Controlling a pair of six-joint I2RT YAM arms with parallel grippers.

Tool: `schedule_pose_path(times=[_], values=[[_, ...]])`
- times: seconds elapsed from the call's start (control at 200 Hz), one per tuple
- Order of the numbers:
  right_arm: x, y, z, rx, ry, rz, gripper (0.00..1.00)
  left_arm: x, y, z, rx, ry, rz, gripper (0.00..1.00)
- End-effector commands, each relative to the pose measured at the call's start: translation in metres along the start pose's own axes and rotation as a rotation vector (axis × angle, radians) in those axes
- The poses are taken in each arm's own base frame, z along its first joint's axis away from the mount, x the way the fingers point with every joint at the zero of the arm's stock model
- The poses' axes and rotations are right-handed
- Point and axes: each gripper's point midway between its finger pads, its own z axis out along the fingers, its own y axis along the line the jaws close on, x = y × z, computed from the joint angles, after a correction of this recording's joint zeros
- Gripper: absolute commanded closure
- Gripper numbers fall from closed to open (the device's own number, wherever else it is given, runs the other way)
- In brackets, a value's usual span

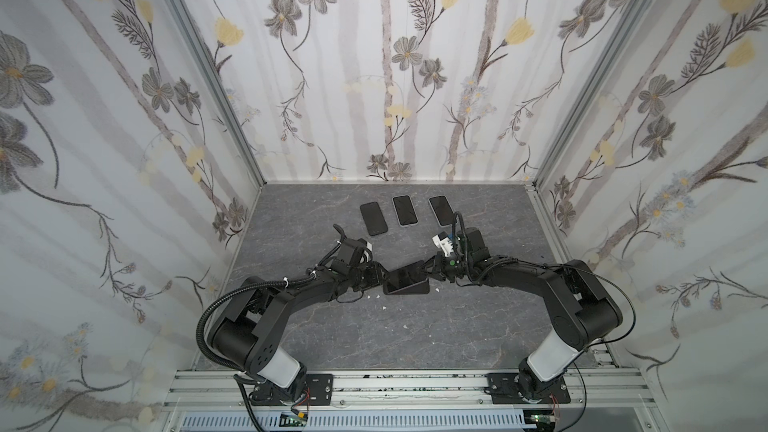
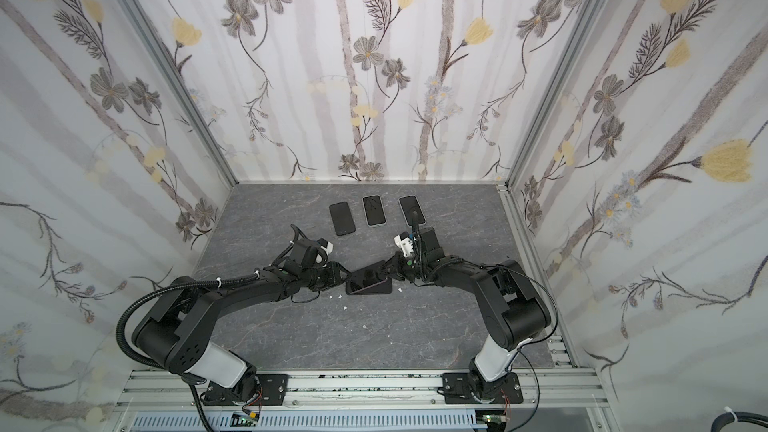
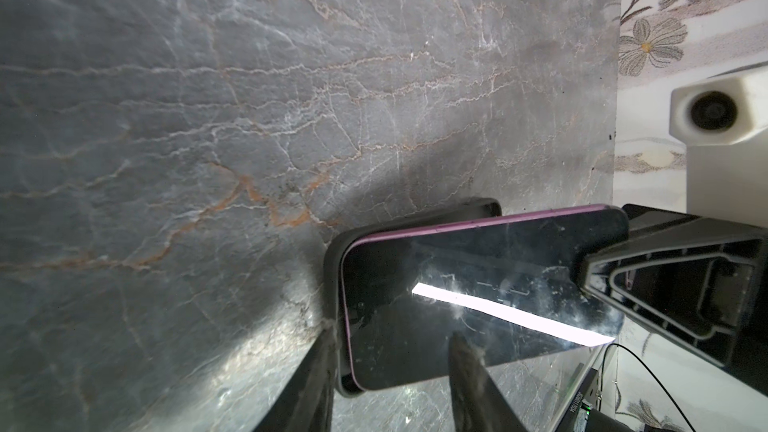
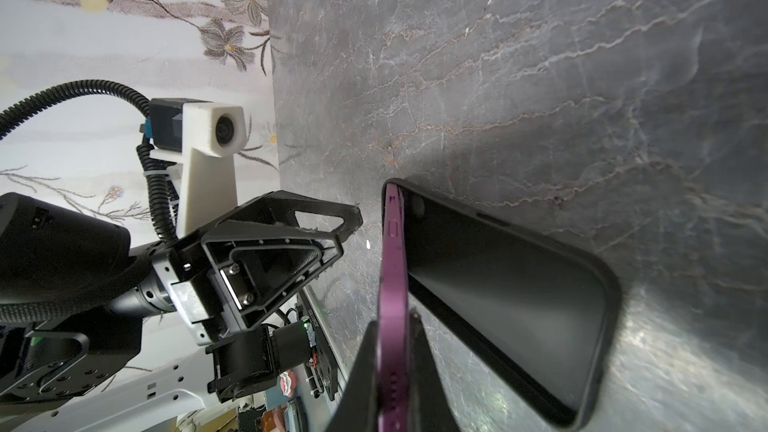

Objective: Put the phone into the phone case
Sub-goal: 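Tilt the phone and press its edge into the black case with both grippers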

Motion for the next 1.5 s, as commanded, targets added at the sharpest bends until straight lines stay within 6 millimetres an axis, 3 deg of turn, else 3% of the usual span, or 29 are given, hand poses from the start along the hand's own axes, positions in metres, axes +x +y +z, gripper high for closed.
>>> schedule_pose_path(times=[0.0, 0.33, 0.345, 0.4, 0.674, 0.864, 1.204, 1.494], values=[[0.000, 0.003, 0.001, -0.023, 0.006, -0.002, 1.00, -0.004, 0.000, 0.003, 0.005, -0.021, 0.000, 0.57], [-0.003, -0.006, 0.003, -0.020, -0.018, 0.021, 1.00, 0.003, 0.005, 0.011, 0.020, -0.010, -0.034, 0.57], [0.005, -0.016, 0.003, -0.007, -0.006, 0.043, 1.00, 0.004, 0.005, 0.011, 0.020, -0.008, -0.034, 0.57], [0.006, -0.020, 0.004, 0.000, -0.010, 0.054, 1.00, 0.006, 0.004, 0.013, 0.023, -0.004, -0.034, 0.57], [0.012, -0.032, 0.007, -0.001, -0.011, 0.083, 1.00, 0.024, -0.011, 0.022, 0.061, 0.045, -0.033, 0.57], [0.019, -0.040, 0.009, 0.005, 0.007, 0.095, 1.00, 0.026, -0.017, 0.021, 0.066, 0.040, -0.016, 0.57], [0.022, -0.071, 0.007, 0.114, 0.007, 0.099, 1.00, 0.016, 0.003, 0.021, -0.065, -0.008, 0.039, 0.57], [0.021, -0.083, 0.007, 0.173, 0.007, 0.089, 0.90, 0.017, 0.009, 0.019, -0.101, -0.008, 0.055, 0.57]])
